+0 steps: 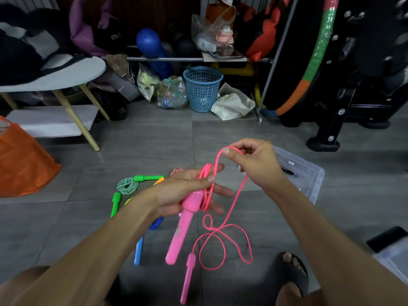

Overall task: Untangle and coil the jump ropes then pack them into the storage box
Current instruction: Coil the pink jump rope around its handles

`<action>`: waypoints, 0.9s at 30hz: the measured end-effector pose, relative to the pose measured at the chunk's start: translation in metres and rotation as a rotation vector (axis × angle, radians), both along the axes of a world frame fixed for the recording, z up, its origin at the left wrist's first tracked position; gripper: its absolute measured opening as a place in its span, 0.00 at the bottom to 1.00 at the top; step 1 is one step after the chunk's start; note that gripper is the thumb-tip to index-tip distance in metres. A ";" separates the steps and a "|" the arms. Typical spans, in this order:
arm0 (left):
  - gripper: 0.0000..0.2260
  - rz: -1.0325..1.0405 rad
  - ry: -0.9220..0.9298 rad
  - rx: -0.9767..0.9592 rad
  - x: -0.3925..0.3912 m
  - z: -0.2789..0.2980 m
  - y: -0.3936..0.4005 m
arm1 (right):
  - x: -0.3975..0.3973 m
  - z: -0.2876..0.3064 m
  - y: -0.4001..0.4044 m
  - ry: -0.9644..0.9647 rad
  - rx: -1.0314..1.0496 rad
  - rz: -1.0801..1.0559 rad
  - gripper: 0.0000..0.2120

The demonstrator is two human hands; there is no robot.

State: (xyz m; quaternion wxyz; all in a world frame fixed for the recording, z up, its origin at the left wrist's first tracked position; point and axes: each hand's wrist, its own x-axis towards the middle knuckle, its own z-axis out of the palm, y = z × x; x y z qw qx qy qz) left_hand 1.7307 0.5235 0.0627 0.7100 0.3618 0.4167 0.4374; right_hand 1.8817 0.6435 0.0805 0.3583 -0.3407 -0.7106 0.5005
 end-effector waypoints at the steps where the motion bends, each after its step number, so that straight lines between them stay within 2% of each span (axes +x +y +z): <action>1: 0.27 -0.025 -0.042 0.031 -0.001 -0.001 0.000 | -0.003 -0.004 0.001 -0.014 -0.008 -0.012 0.06; 5: 0.30 0.017 -0.188 0.082 -0.005 -0.001 0.001 | -0.008 -0.018 0.006 -0.093 -0.149 0.043 0.09; 9: 0.30 0.155 -0.266 0.096 -0.009 0.001 0.004 | -0.002 -0.029 0.014 -0.165 -0.229 0.201 0.05; 12: 0.34 0.310 -0.348 0.101 -0.014 0.004 0.005 | 0.007 -0.045 0.019 -0.372 -0.217 0.298 0.06; 15: 0.28 0.481 -0.333 0.087 -0.021 0.006 0.007 | 0.021 -0.059 0.019 -0.526 -0.266 0.297 0.09; 16: 0.27 0.515 -0.325 0.081 -0.023 0.006 0.007 | 0.025 -0.061 0.018 -0.501 -0.314 0.283 0.09; 18: 0.29 0.557 -0.324 0.082 -0.028 0.006 0.006 | 0.025 -0.057 0.015 -0.323 -0.429 0.222 0.08; 20: 0.31 0.587 -0.335 0.087 -0.030 0.006 0.005 | 0.025 -0.049 0.016 -0.196 -0.411 0.128 0.06; 22: 0.31 0.601 -0.342 0.092 -0.030 0.008 0.004 | 0.027 -0.041 0.017 -0.242 -0.286 0.079 0.03; 24: 0.27 0.626 -0.378 0.102 -0.030 0.009 0.003 | 0.030 -0.038 0.018 -0.369 -0.194 0.131 0.05; 27: 0.15 0.716 -0.433 0.092 -0.033 0.009 0.003 | 0.037 -0.038 0.020 -0.465 -0.255 0.244 0.04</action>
